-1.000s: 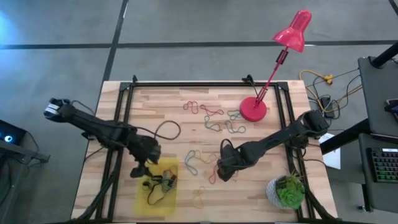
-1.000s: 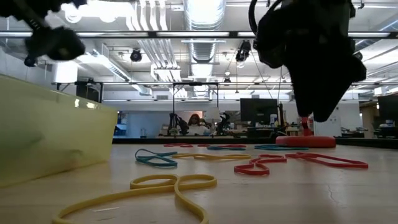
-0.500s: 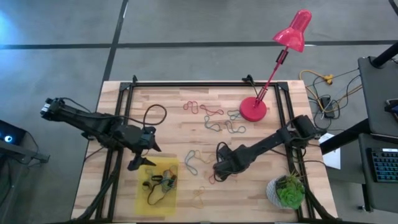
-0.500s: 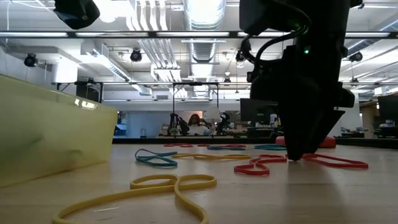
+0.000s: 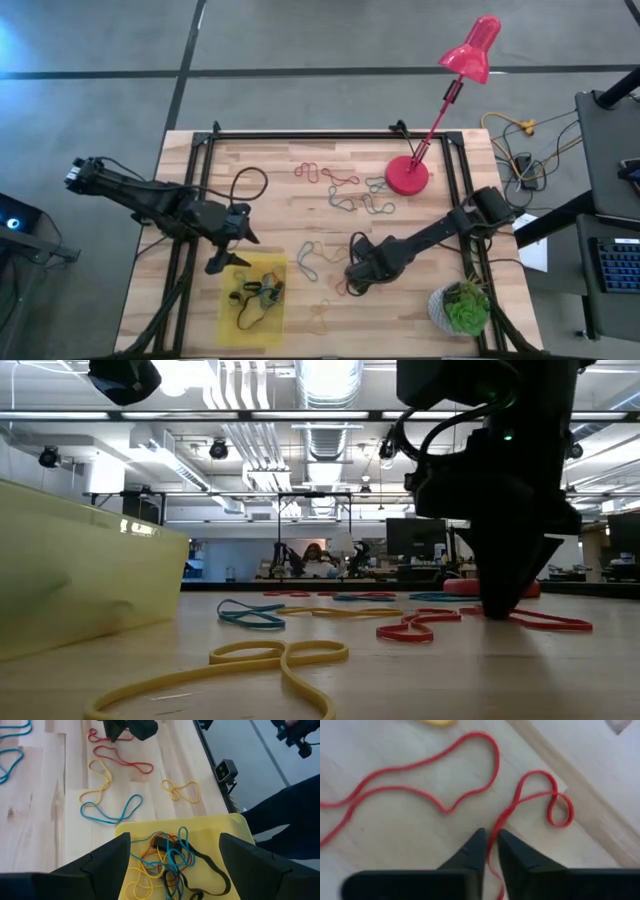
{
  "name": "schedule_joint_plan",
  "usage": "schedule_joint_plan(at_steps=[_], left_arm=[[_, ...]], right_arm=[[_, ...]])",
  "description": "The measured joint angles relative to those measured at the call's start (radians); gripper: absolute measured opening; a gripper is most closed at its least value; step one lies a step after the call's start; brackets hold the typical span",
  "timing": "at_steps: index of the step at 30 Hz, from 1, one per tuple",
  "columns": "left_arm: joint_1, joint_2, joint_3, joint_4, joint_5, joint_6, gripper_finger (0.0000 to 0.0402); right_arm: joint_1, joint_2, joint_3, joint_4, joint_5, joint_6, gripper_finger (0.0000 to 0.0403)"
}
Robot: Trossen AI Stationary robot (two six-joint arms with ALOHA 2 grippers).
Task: Pick and place rubber bands into bin
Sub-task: Put the red rubber band into the bin
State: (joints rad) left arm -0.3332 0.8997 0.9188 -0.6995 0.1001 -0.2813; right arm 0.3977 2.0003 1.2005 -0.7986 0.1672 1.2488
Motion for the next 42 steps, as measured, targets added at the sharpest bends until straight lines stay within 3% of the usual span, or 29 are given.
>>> schedule_joint_plan(at_steps=[2,7,13,16,20,23,26,32,36,42], left_arm=[[0.000,0.000,0.014,0.000,0.001,0.000,0.0287],[0.000,-0.001,0.053,-0.041,0.001,0.001,0.0287],[0.000,-0.007,0.037,-0.146,-0.003,0.009,0.0287],[0.000,-0.003,0.030,-0.193,-0.003,0.004,0.0287],[0.000,0.003,0.025,-0.216,-0.002,-0.007,0.0287],[0.000,0.004,0.025,-0.223,0.004,-0.067,0.0287],[0.000,-0.002,0.025,-0.228,0.032,-0.111,0.0287],[-0.002,-0.025,0.039,-0.230,0.104,-0.158,0.0287],[-0.002,-0.058,0.041,-0.227,0.104,-0.158,0.0287],[-0.002,-0.074,0.038,-0.227,0.104,-0.154,0.0287]], right_arm=[[0.000,-0.002,-0.001,0.000,-0.034,-0.015,0.0017],[0.008,-0.055,0.018,-0.039,-0.110,-0.049,0.0008],[0.035,-0.222,0.103,-0.124,0.057,0.056,0.0008],[0.023,-0.256,0.157,-0.013,0.089,0.009,0.0008],[-0.025,-0.264,0.265,0.272,0.090,-0.131,0.0008],[-0.073,-0.186,0.362,0.324,0.055,-0.253,0.0008],[-0.118,-0.076,0.463,0.308,-0.064,-0.321,0.0008],[-0.166,0.161,0.731,0.322,-0.288,-0.391,0.0008],[-0.172,0.328,0.928,0.306,-0.382,-0.437,0.0009],[-0.201,0.466,1.152,0.228,-0.501,-0.423,0.0010]])
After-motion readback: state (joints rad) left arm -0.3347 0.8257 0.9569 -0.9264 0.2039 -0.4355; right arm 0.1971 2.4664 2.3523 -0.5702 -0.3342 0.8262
